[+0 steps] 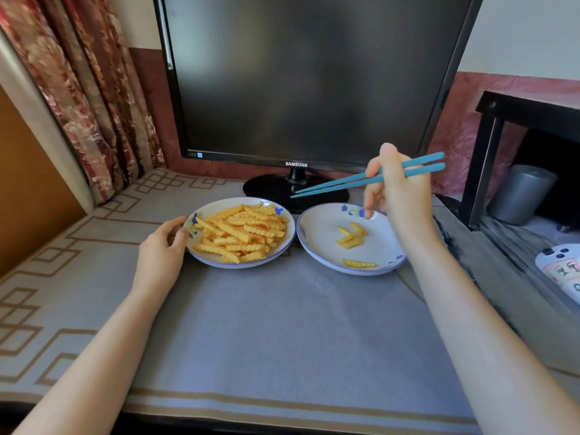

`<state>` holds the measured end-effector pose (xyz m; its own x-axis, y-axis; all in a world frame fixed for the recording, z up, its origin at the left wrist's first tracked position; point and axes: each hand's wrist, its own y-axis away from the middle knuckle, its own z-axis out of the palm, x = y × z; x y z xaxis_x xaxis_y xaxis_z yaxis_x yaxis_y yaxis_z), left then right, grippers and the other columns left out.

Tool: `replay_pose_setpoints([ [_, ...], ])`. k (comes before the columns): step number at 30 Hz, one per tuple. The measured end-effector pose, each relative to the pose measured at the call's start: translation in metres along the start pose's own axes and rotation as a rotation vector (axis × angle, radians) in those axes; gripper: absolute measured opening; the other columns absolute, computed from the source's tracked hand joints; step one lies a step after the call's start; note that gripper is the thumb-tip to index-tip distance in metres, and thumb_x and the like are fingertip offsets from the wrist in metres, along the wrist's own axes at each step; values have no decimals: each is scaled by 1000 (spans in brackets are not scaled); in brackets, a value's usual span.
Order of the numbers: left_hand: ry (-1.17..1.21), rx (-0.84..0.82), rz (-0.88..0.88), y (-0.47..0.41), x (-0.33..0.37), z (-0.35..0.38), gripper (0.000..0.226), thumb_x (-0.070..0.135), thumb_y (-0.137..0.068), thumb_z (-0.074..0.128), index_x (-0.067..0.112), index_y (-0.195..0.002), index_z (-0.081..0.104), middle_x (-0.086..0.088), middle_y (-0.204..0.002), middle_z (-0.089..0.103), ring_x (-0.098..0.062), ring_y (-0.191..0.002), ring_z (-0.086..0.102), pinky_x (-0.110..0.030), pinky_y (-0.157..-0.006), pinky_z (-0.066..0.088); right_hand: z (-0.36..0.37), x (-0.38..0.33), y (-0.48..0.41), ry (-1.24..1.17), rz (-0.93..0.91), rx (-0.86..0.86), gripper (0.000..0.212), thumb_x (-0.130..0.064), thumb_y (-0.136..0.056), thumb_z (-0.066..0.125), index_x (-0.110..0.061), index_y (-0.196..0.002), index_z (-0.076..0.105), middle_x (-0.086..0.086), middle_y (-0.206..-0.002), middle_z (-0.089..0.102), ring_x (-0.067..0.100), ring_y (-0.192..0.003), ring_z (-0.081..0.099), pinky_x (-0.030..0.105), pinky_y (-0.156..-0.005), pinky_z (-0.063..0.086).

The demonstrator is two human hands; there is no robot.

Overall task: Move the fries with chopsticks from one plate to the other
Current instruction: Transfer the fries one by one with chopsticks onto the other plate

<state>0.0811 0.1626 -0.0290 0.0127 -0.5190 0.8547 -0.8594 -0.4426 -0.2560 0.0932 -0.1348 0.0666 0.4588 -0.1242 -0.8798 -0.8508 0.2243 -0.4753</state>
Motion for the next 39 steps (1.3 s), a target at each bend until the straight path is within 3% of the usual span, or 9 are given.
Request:
replay_pose_setpoints([
  [3,-1,-4,1,0,-1,0,32,20,-97,43,15,-125,58,-7,-120,63,-13,-105,51,-23,-85,33,-32,2,0,48,19,51,37,-23,-102,39,-8,-70,49,6,-39,46,18,-28,41,13,-34,26],
  [11,-7,-7,3,-1,-2,0,32,20,-97,43,16,-125,59,-7,-121,63,-15,-109,52,-24,-85,34,-81,15,8,124,78,111,38,-29,-102,39,-13,-69,51,6,-36,48,20,-28,41,21,-35,23],
  [19,-12,2,-4,1,-1,0,33,20,-97,43,16,-125,59,-6,-121,63,-16,-110,53,-22,-85,32,-82,14,13,139,119,51,38,-27,-102,41,-8,-70,51,6,-35,47,19,-27,41,15,-34,27],
  [26,-17,3,-8,1,1,0,33,19,-97,43,16,-126,58,-7,-124,61,-19,-117,50,-21,-85,31,-76,14,14,108,76,185,42,-32,-102,40,-12,-66,48,3,-33,46,19,-27,44,22,-35,22],
  [31,-14,-5,-6,0,-1,0,33,20,-97,43,16,-126,58,-7,-123,62,-19,-116,52,-22,-86,32,-58,6,22,-38,41,265,42,-31,-102,39,-15,-64,45,2,-35,42,16,-29,46,23,-37,22],
  [39,-18,2,7,0,-1,1,32,19,-97,43,15,-125,59,-8,-121,63,-19,-114,52,-22,-84,32,-23,3,33,-125,-33,175,43,-27,-104,38,-14,-64,43,-2,-37,41,19,-31,47,23,-41,27],
])
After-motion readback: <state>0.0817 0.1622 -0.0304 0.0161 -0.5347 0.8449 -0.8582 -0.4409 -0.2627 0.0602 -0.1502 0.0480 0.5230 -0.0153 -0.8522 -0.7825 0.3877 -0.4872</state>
